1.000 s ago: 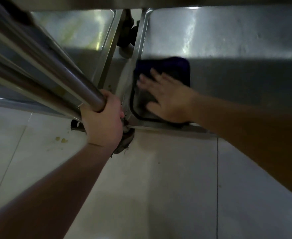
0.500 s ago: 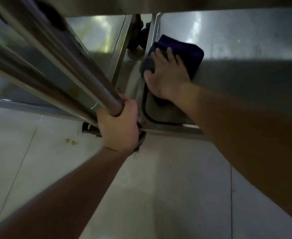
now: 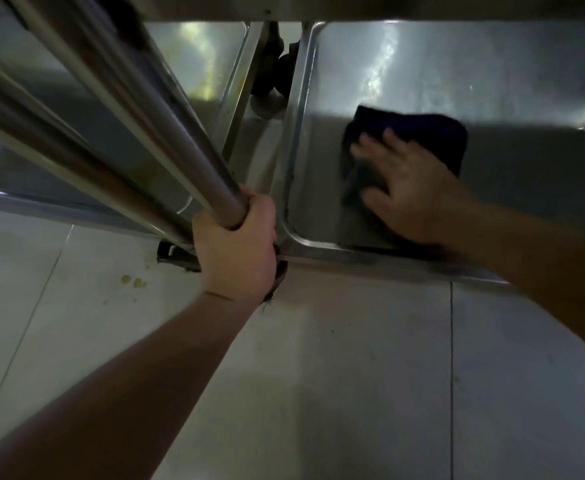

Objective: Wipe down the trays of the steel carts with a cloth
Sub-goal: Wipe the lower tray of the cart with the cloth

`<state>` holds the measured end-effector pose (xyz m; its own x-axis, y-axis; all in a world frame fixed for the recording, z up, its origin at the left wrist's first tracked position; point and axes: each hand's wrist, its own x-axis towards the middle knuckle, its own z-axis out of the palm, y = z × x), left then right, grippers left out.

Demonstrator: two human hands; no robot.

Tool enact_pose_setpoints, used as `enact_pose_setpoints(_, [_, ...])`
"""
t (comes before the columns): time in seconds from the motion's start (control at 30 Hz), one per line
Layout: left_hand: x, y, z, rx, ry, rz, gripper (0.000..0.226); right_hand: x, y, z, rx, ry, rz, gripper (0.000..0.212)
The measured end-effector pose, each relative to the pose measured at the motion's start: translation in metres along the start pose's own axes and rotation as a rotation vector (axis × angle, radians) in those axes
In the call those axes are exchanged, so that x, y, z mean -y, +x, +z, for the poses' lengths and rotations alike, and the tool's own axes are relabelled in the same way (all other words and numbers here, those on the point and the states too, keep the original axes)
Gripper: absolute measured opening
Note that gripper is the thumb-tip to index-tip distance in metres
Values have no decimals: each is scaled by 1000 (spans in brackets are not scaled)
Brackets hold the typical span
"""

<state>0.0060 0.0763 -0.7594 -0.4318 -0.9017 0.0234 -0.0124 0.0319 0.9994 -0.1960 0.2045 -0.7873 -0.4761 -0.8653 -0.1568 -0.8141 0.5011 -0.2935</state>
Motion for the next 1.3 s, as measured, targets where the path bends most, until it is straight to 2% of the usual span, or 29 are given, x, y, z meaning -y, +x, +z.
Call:
enact_pose_setpoints(0.1, [3,1,0,-6,37,8,37,9,67,-5,-25,10,270,77])
enact_pose_setpoints(0.2, [3,2,-1,-37,47,-3,32,44,120,-2,-24,85,336,72])
enact_pose_setpoints(0.37, [2,2,-1,-9,61,10,27,63,119,9,-17,83,144,72])
enact_pose_setpoints(0.53, [2,1,-1,3,17,-13,32,72,55,22,67,-28,-189,76])
enact_pose_setpoints(0.63, [-2,1,0,2,17,-16,28,82,17,34,121,-9,-295,77])
enact_pose_setpoints(0.9, [-7,-6,5,-114,105,-60,26,56,-45,39,97,-123,-345,75])
enact_pose_setpoints(1.1, [-17,-20,5,-152,240,-274,20,16,-76,32,33,-154,-334,73])
enact_pose_setpoints(1.23, [-6,-47,-4,-102,574,-358,60,-4,-90,29,26,-123,-296,71])
enact_pose_setpoints(1.3, [6,-69,-7,-64,632,-413,61,-18,-97,28,36,-107,-271,71])
